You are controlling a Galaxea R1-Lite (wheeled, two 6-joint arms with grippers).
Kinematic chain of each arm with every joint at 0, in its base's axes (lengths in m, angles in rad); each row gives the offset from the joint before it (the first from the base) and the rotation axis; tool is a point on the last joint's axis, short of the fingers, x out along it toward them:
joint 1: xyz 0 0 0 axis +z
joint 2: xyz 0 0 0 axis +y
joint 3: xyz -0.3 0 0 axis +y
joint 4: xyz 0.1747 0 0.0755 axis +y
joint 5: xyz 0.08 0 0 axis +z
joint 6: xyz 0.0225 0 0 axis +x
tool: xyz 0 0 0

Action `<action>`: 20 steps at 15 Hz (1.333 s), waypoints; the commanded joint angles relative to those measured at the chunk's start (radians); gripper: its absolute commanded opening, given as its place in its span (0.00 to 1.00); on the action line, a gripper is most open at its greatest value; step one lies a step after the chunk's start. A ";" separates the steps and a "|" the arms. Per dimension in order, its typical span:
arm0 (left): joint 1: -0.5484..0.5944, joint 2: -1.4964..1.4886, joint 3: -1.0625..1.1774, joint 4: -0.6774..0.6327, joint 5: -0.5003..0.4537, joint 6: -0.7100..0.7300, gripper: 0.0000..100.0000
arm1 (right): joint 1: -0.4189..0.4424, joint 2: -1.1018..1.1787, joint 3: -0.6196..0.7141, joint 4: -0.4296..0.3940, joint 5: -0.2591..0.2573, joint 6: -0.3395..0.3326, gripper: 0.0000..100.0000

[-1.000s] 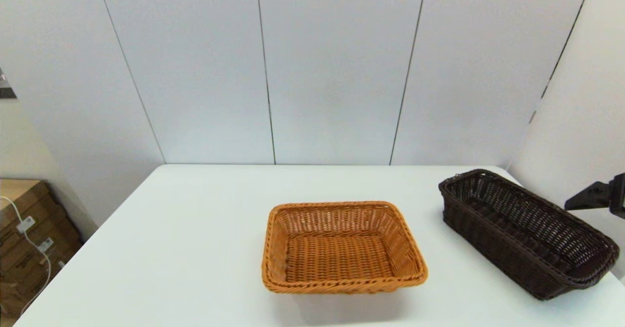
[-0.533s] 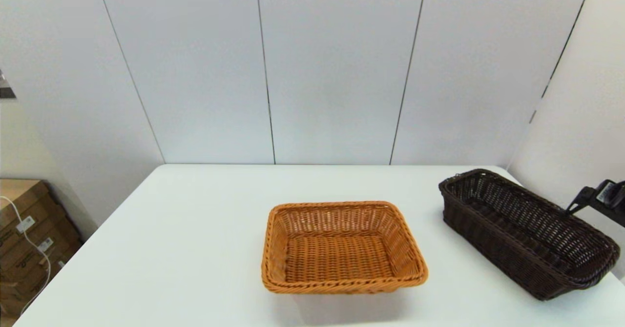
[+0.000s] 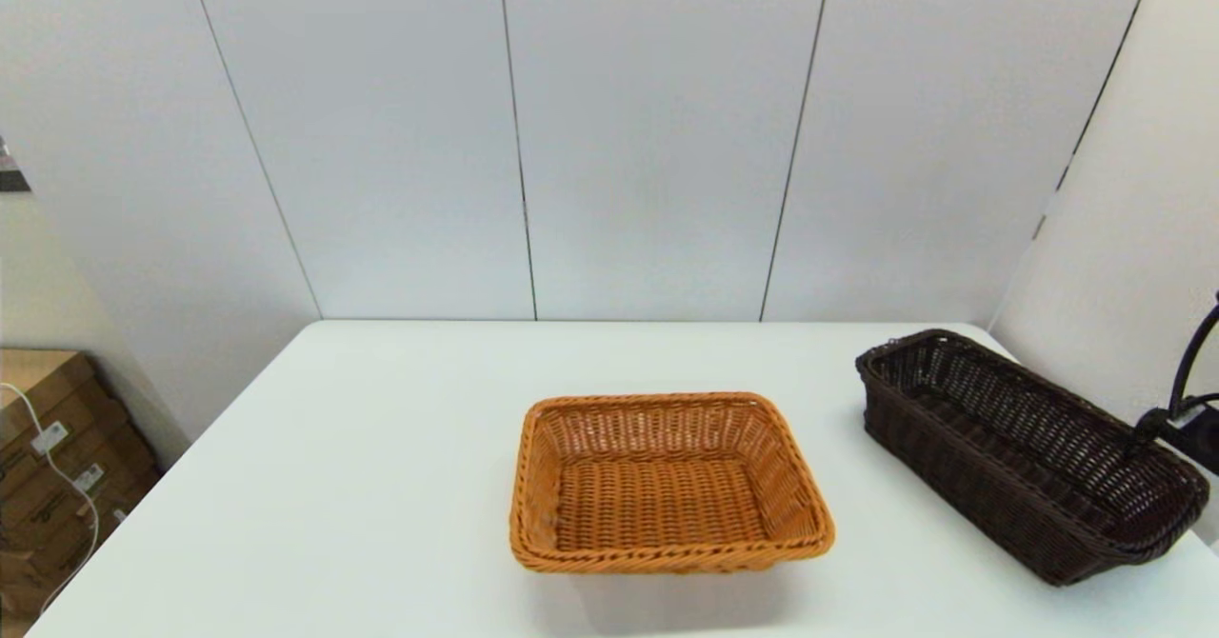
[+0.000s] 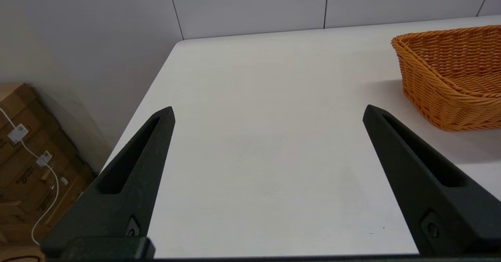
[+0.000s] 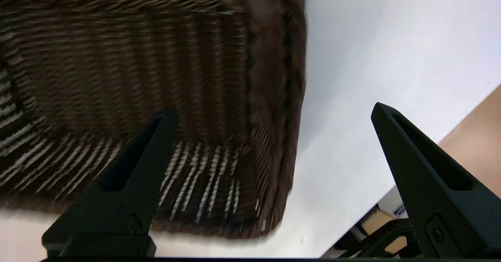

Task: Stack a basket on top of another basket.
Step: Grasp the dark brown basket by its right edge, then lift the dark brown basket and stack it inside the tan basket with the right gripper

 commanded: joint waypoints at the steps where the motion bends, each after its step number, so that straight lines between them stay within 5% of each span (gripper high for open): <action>1: 0.000 0.000 0.002 0.000 0.000 0.001 1.00 | -0.010 0.157 -0.001 -0.001 0.001 0.005 1.00; 8: 0.000 0.000 0.002 0.000 0.000 0.001 1.00 | -0.012 0.268 -0.001 -0.024 0.015 0.008 1.00; 9: 0.000 0.000 0.002 0.000 0.000 0.001 1.00 | -0.012 0.264 -0.001 -0.024 0.024 0.008 0.00; 18: 0.000 0.000 0.000 0.002 -0.001 0.001 1.00 | -0.007 0.209 -0.004 -0.023 0.122 0.010 0.00; 20: 0.000 0.000 0.000 0.002 -0.001 0.001 1.00 | -0.012 0.183 -0.015 -0.015 0.183 0.015 0.00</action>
